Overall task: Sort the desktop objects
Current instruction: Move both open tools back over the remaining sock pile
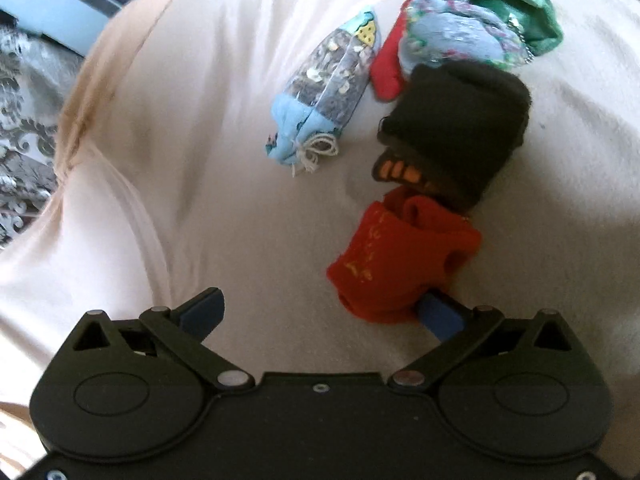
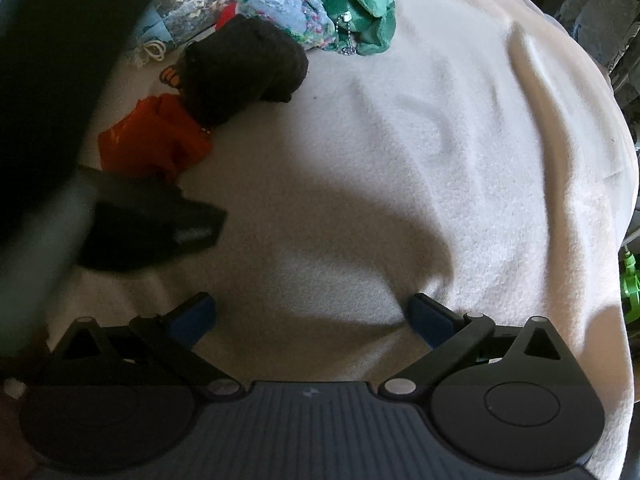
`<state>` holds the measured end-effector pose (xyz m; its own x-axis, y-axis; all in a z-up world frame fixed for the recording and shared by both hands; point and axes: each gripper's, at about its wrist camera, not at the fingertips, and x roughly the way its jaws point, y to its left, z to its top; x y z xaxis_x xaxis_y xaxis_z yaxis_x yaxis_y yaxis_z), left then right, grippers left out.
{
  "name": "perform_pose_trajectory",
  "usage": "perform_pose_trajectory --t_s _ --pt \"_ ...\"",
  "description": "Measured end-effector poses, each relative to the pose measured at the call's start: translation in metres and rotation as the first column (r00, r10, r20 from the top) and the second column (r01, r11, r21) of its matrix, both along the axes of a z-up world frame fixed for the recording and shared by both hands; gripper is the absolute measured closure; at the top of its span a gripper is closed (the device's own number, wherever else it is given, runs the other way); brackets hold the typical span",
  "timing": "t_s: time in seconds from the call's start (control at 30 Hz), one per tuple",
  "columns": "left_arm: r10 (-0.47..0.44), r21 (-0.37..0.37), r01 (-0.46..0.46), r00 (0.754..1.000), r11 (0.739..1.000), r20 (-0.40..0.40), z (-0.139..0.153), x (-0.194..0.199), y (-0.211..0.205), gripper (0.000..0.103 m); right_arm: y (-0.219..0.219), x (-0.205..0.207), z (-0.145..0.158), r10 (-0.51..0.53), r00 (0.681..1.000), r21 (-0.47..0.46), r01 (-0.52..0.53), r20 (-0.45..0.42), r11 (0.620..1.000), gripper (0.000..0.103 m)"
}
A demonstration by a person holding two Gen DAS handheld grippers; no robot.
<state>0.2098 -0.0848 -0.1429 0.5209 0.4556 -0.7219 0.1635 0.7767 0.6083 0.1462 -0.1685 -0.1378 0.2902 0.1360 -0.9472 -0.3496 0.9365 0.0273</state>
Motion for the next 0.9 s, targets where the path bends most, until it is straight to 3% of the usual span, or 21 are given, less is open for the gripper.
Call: perform_pose_trajectory --t_s 0.13,0.2,0.27,0.53,0.7,0.8,0.87,0.9 --pt "0.036 -0.127 -0.044 0.997 0.991 -0.068 0.007 0.013 0.019 0.003 0.0 0.001 -0.001 0.004 1.0 -0.01 -0.004 0.002 1.0 0.0" --pt "0.073 -0.226 -0.103 0.988 0.969 -0.134 0.009 0.023 0.034 0.003 -0.002 0.002 -0.001 0.004 1.0 -0.006 -0.004 0.006 1.0 0.0" --pt "0.076 -0.275 -0.121 0.983 0.954 -0.17 0.01 0.028 0.043 0.003 -0.003 0.002 -0.001 0.004 1.0 -0.002 -0.004 0.01 1.0 0.0" --pt "0.044 -0.221 -0.066 0.994 0.973 -0.102 0.008 0.017 0.027 0.003 -0.008 0.005 -0.002 0.006 1.0 0.007 -0.006 0.021 1.0 0.0" --pt "0.056 -0.346 -0.096 0.991 0.933 -0.122 0.015 0.022 0.048 0.003 -0.013 0.008 -0.002 0.0 1.0 0.02 -0.001 0.027 1.0 0.0" --pt "-0.001 -0.379 -0.043 0.993 0.924 -0.116 0.018 0.024 0.049 0.011 -0.016 0.01 -0.002 -0.002 1.0 0.028 0.002 0.029 1.0 0.0" --pt "-0.053 -0.382 0.012 0.994 0.924 -0.097 0.022 0.023 0.043 0.023 -0.017 0.012 -0.003 -0.003 1.0 0.03 0.003 0.028 1.0 0.0" --pt "-0.072 -0.397 0.027 0.993 0.918 -0.099 0.024 0.023 0.041 0.036 -0.017 0.013 -0.003 -0.004 1.0 0.031 0.004 0.028 1.0 0.0"
